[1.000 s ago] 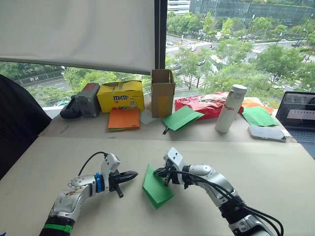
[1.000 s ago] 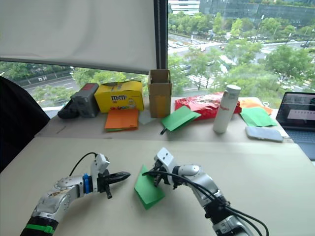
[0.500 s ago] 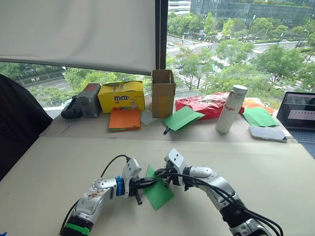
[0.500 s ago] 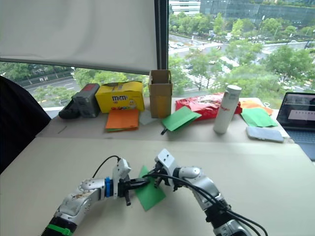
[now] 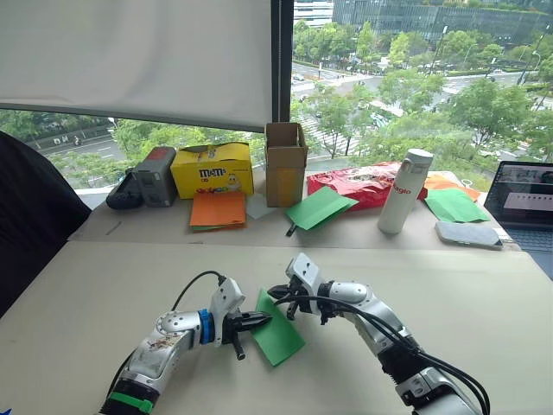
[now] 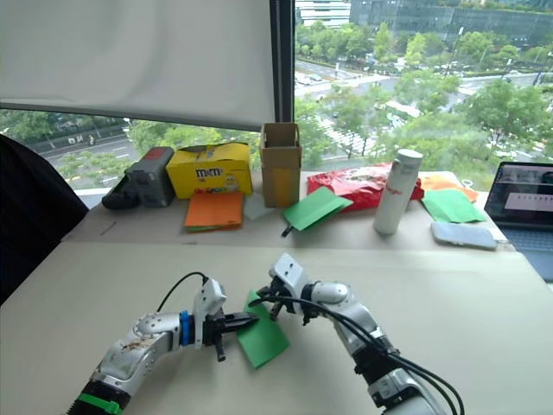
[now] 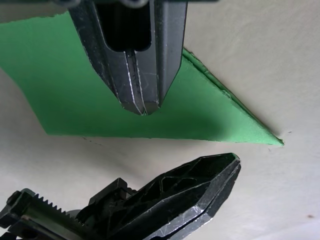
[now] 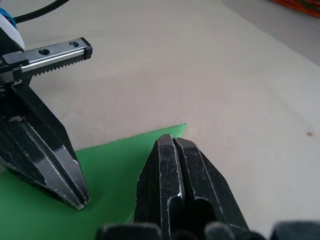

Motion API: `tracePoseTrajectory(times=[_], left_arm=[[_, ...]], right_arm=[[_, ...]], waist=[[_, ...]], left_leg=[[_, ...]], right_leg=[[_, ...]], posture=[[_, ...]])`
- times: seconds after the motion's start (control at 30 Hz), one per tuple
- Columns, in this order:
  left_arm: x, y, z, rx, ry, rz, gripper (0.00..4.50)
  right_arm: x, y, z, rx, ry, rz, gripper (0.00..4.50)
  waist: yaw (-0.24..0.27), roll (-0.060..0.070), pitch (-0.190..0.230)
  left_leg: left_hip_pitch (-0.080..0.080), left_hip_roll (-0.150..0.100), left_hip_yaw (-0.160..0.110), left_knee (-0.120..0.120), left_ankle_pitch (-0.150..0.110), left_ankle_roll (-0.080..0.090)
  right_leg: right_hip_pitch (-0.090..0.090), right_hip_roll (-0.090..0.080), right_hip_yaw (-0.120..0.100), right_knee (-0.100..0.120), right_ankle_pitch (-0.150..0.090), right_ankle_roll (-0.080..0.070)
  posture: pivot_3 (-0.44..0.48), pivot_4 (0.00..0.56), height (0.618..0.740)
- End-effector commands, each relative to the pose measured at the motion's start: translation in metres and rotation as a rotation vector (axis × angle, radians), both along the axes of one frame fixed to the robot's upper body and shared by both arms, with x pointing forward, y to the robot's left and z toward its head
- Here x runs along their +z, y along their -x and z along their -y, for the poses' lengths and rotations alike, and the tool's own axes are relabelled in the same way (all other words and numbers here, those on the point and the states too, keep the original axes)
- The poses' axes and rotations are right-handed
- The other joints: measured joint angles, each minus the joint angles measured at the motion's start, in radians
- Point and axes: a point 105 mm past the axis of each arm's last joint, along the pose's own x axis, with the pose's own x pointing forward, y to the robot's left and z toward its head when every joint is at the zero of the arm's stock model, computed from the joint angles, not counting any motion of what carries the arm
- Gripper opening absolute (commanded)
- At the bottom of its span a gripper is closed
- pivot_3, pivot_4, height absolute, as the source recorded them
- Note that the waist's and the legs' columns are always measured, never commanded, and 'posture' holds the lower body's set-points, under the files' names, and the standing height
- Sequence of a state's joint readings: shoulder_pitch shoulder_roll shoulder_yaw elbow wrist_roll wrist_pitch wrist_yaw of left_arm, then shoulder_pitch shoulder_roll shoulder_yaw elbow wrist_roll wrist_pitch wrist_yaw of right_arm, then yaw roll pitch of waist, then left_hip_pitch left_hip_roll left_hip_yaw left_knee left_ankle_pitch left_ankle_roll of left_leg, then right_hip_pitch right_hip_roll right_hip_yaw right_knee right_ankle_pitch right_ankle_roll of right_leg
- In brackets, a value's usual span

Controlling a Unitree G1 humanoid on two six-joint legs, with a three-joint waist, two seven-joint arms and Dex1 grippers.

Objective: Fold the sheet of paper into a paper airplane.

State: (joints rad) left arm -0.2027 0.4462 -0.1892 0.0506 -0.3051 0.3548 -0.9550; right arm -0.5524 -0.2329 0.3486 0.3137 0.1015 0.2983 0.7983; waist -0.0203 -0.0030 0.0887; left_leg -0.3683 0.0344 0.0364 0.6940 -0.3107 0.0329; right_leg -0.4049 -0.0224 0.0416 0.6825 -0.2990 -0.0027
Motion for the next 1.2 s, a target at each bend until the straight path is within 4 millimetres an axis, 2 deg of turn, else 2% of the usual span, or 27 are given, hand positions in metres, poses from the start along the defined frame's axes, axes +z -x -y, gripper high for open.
tracePoseTrajectory(times=[0.03, 0.23, 0.47, 0.7, 0.87, 1.2], left_arm=[[-0.014, 0.004, -0.015, 0.043, -0.051, -0.055, 0.01], [-0.014, 0.003, -0.017, 0.051, -0.056, -0.053, 0.01], [-0.013, 0.001, -0.019, 0.048, -0.061, -0.047, 0.01], [-0.012, -0.001, -0.019, 0.032, -0.07, -0.044, 0.01], [-0.012, -0.002, -0.02, 0.019, -0.077, -0.048, 0.01], [-0.012, -0.006, -0.02, 0.0, -0.085, -0.048, 0.01]], right_arm=[[0.01, -0.007, -0.005, 0.029, -0.029, 0.043, 0.0], [0.005, -0.008, -0.012, 0.036, -0.053, 0.01, 0.0], [-0.018, 0.006, -0.002, 0.077, 0.052, 0.009, 0.0], [-0.021, 0.027, 0.012, 0.139, 0.076, 0.017, 0.0], [-0.022, 0.041, 0.014, 0.188, 0.089, 0.019, 0.0], [-0.019, 0.053, 0.018, 0.211, 0.108, 0.047, 0.0]], waist=[[0.0, 0.0, 0.0], [-0.004, 0.0, 0.0], [-0.006, 0.001, -0.001], [-0.004, 0.001, -0.001], [-0.004, 0.001, -0.001], [-0.002, 0.0, 0.0]], left_leg=[[0.0, 0.0, 0.0, 0.0, 0.0, 0.0], [0.0, 0.0, 0.0, 0.0, 0.0, 0.0], [0.0, 0.001, 0.0, 0.0, 0.0, 0.0], [0.0, 0.001, 0.0, 0.0, 0.0, 0.0], [0.0, 0.001, 0.0, 0.0, 0.0, 0.0], [0.0, 0.001, 0.0, 0.0, 0.0, 0.0]], right_leg=[[0.0, 0.0, 0.0, 0.0, 0.0, 0.0], [0.0, -0.001, 0.0, 0.001, 0.0, 0.0], [0.0, -0.001, 0.0, 0.002, 0.0, 0.0], [0.001, -0.001, 0.0, 0.001, 0.0, 0.0], [0.001, -0.001, 0.0, 0.001, 0.0, 0.0], [0.001, 0.0, 0.0, 0.001, 0.0, 0.001]], posture=[[0.0, 0.15, 0.656], [0.0, 0.15, 0.656], [0.0, 0.15, 0.656], [0.0, 0.15, 0.656], [0.0, 0.15, 0.656], [0.0, 0.15, 0.656]])
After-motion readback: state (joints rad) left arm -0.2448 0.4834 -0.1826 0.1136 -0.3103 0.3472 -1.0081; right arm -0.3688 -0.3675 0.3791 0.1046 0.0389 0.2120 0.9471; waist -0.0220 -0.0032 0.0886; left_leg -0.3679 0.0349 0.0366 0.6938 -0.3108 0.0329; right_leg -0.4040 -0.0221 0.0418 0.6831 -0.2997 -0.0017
